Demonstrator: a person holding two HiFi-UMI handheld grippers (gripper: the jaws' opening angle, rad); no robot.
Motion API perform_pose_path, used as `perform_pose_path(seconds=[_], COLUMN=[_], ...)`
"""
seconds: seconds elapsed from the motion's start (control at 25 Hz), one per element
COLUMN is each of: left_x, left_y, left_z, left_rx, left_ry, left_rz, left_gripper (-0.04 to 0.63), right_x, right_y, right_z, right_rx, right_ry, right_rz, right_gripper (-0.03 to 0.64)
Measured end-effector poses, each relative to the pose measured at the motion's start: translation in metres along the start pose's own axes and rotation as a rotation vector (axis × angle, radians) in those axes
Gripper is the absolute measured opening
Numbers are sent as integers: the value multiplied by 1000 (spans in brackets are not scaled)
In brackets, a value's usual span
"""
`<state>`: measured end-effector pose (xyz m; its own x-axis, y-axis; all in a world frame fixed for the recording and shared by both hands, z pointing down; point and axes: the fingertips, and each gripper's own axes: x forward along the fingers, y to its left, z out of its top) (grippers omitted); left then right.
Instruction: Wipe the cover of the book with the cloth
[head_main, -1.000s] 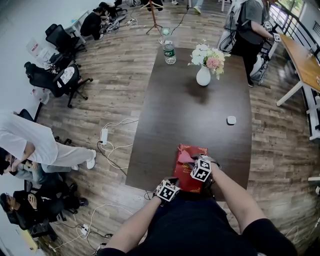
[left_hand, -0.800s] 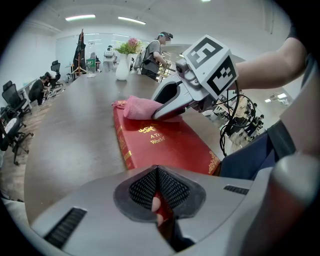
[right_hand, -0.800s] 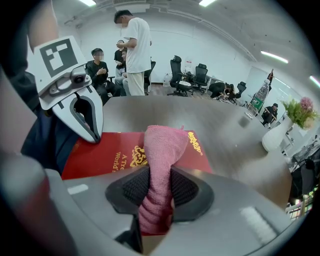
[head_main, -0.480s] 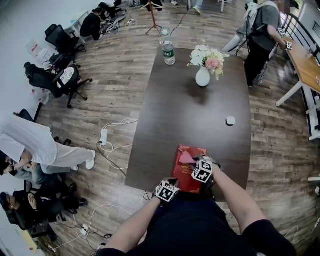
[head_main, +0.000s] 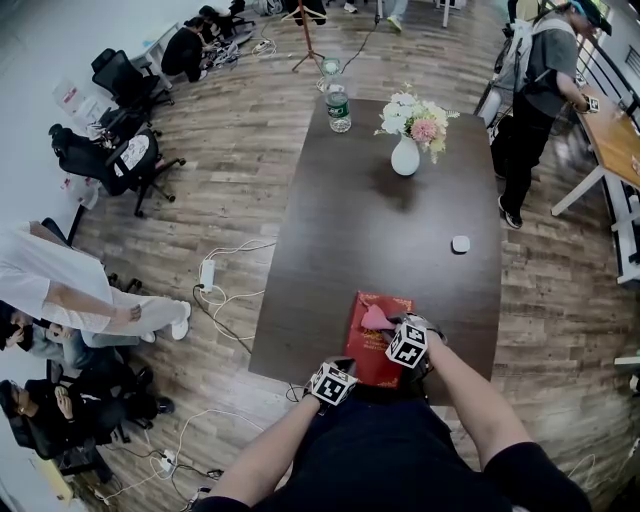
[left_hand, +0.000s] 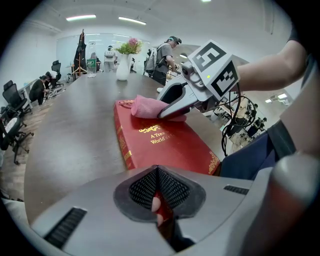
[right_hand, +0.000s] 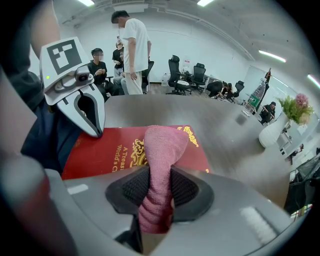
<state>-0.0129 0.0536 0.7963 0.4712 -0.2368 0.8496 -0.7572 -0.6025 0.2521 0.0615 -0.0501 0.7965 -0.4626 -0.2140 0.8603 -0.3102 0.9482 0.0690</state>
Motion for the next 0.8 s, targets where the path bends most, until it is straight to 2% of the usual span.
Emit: perform_pose_path(seconds=[0.64, 0.8], left_x=[0, 1], left_y=[0, 2], left_z=[0, 6], left_rx=[-4, 6], left_ry=[5, -27], left_rz=[11, 12], left_gripper=[-5, -5], right_x=[-9, -12], right_y=[-3, -5], right_z=[-13, -14], right_rx=[25, 30], right_ry=[5, 3], right_rz=[-14, -15], right_gripper=[115, 115])
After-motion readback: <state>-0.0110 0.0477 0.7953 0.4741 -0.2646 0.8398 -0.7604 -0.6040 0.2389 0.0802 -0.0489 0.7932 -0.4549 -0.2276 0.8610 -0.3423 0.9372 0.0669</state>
